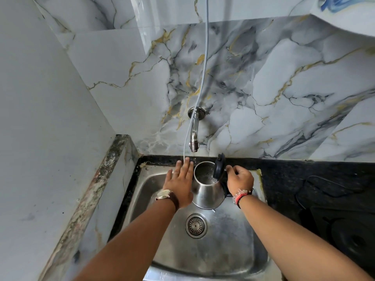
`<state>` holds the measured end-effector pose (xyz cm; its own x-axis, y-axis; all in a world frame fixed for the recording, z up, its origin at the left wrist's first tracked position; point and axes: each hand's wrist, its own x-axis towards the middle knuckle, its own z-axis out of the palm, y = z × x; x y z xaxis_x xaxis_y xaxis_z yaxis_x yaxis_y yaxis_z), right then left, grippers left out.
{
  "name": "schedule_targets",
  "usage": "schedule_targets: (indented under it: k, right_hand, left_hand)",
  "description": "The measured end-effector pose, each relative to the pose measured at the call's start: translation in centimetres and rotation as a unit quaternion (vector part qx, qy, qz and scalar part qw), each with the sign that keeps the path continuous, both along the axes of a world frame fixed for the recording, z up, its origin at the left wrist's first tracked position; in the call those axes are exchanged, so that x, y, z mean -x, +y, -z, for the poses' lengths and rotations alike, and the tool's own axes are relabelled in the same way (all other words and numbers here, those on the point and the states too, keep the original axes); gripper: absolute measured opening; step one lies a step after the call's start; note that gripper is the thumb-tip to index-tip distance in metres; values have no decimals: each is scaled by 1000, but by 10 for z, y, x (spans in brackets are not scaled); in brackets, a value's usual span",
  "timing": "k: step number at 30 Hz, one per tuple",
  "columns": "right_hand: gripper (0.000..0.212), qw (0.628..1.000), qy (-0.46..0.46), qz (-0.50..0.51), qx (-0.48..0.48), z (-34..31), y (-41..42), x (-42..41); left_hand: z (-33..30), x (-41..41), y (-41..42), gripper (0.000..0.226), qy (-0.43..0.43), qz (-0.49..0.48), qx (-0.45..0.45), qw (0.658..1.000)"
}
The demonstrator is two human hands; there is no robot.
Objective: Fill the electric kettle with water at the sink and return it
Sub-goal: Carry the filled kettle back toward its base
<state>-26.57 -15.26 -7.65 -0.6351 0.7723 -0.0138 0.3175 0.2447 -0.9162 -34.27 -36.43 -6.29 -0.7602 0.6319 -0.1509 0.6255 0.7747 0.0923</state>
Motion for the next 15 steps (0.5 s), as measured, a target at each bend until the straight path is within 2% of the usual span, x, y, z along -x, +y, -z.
schedule_targets:
  k: [5, 11, 15]
  right_hand:
    - [48, 999, 15, 37, -3, -19, 24, -46]
    - [41, 996, 19, 83, -34, -41, 95, -142]
    - [47, 992, 18, 116, -54, -50, 157, -206]
  left_hand:
    - [-8, -40, 29, 99, 45, 30, -43, 998]
    - [-16, -115, 106, 99, 31, 88, -104, 990]
    - [-18, -171, 176, 97, 25, 111, -119, 986]
